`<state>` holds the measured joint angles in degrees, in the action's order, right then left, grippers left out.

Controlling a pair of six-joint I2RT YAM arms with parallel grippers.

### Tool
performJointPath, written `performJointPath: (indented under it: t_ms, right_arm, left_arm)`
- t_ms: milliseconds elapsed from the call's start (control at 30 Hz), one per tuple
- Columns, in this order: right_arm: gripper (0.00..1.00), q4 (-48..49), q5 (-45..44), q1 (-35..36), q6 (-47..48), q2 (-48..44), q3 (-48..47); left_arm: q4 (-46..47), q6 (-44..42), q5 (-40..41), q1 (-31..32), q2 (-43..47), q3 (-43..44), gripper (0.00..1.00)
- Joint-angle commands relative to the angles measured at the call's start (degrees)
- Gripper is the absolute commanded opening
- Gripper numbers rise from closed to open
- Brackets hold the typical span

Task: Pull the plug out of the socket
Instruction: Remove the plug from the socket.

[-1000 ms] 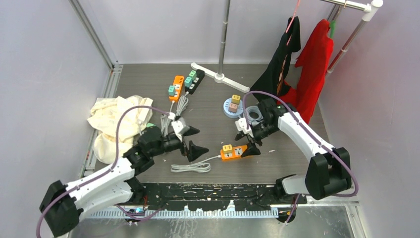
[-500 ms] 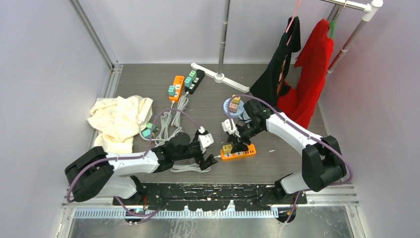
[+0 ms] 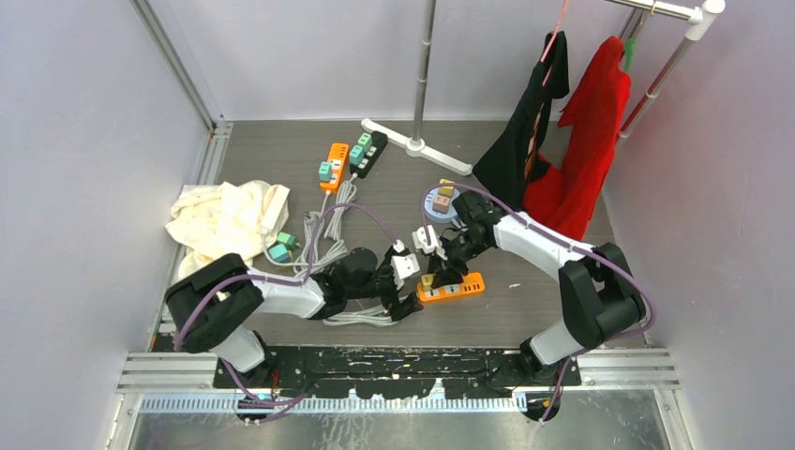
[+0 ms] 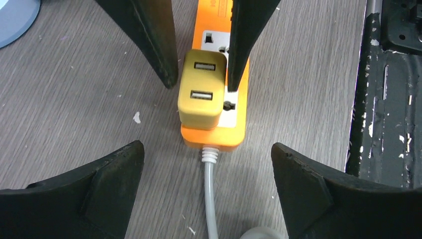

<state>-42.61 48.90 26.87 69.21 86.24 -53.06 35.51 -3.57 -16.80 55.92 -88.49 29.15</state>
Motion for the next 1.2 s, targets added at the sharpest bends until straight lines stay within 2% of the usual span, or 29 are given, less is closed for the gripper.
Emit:
performJointPath:
  t_ms: [0, 433, 667, 1067, 1167]
  right_arm:
    - [0.43, 1.7, 1.4, 0.7, -0.9, 0.7, -0.6]
    - [0.23, -1.9, 4.4, 0.6, 0.7, -0.9, -0.5]
    - [0.12, -0.2, 6.0, -2.7, -1.6, -2.8, 1.1]
    - [0.11, -0.2, 4.9, -4.3, 0.1, -6.3, 4.5]
    - [0.12, 0.7, 4.8, -4.3, 0.0, -6.2, 4.4]
  left_arm:
    - [6.2, -1.8, -2.6, 0.3, -2.7, 3.1, 0.96]
    - [6.9, -0.9, -5.6, 0.2, -8.5, 6.5, 0.88]
    - [8.8, -0.4, -4.2, 0.2, -10.9, 6.9, 0.88]
    - [14.4, -1.8, -2.9, 0.6, -13.1, 6.6, 0.88]
    - [14.3, -2.2, -4.2, 0.9, -13.8, 6.9, 0.82]
